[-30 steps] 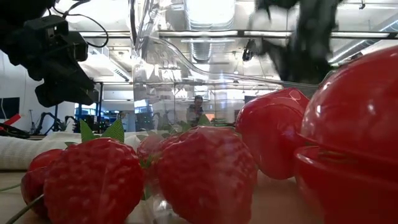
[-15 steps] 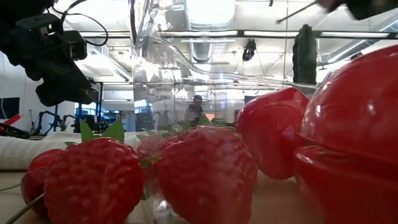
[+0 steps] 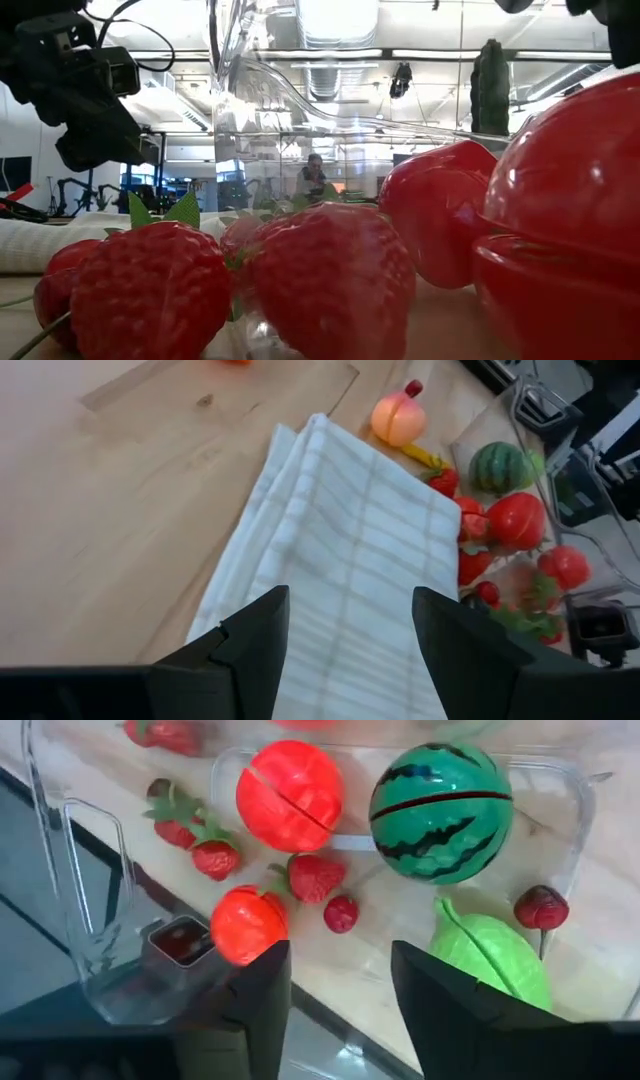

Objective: Pick and placing Produce into tupperware
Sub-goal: Put the red cherry into the transparent bin

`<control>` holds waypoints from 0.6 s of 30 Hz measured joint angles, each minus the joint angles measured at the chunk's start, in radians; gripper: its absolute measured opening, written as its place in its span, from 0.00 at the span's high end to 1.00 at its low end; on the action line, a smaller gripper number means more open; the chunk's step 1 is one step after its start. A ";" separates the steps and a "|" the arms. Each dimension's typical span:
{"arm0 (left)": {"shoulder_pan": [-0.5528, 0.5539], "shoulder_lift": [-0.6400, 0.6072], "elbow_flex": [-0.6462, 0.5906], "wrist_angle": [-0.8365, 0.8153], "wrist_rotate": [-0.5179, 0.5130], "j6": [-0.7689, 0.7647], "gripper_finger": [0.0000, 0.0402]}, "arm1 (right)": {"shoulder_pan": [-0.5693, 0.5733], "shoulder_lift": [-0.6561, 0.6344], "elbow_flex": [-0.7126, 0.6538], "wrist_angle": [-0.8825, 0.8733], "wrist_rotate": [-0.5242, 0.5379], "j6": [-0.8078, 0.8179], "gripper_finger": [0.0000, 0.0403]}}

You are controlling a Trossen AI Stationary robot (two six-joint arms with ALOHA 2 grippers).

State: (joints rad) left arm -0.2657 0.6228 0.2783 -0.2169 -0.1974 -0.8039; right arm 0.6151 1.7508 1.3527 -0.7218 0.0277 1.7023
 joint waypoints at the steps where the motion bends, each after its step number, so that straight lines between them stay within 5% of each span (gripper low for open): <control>1: 0.000 0.000 0.000 0.000 0.006 0.000 0.51 | 0.000 0.000 0.001 -0.003 0.007 0.000 0.58; 13: 0.000 -0.002 0.002 0.051 0.036 0.011 0.51 | -0.001 -0.055 0.002 -0.037 0.217 0.055 0.45; 18: -0.005 0.002 0.005 0.136 0.096 0.181 0.51 | -0.010 -0.083 0.002 -0.079 0.291 0.042 0.44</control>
State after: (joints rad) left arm -0.2706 0.6253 0.2834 -0.0810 -0.1009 -0.6233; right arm 0.6054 1.6674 1.3552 -0.8011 0.3187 1.7448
